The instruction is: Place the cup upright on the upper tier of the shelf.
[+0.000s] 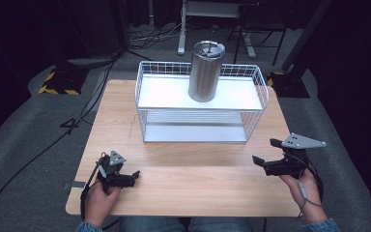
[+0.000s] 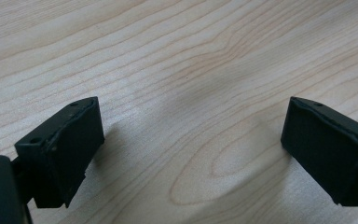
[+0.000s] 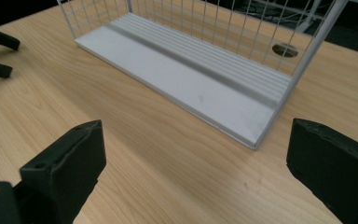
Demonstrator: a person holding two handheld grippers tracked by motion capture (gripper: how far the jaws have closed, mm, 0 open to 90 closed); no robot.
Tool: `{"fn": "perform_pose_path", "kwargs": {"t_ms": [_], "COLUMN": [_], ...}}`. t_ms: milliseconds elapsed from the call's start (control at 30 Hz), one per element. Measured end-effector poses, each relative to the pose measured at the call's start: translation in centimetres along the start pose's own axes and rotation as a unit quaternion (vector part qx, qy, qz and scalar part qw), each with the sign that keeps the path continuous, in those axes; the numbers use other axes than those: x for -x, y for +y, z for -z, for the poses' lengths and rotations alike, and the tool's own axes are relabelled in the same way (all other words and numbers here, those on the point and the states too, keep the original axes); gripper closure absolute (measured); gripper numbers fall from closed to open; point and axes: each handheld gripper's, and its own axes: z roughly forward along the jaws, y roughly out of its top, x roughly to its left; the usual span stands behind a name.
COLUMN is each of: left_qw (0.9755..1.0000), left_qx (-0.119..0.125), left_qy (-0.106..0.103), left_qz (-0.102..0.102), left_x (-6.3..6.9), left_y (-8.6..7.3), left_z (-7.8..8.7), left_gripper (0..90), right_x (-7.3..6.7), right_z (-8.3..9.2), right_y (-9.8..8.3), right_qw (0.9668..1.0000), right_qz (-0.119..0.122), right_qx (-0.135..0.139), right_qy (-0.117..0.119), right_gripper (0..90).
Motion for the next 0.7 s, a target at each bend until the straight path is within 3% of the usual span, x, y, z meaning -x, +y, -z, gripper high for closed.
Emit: {"fn": "perform_pose_path", "kwargs": {"t_ms": [267,700], "left_qw": [1.0000,1.0000], "left_qx": [0.000,0.000], "left_qy": [0.000,0.000], "left_qz": [0.000,0.000], "left_x": [0.0,0.0], "left_y": [0.0,0.0], "left_z": [0.0,0.0], "left_gripper": [6.1,6.1], "right_x": [0.6,1.1], "right_z": [-1.4,-3.3], "right_y": [-2.9,-6.4], "right_qw": [0.9995,0.9973], "right_qz": [-0.010,-0.037], "right_qx": [-0.027,-0.063], "right_qy": [-0.009,-0.004], "right_gripper": [6.2,6.5]}}
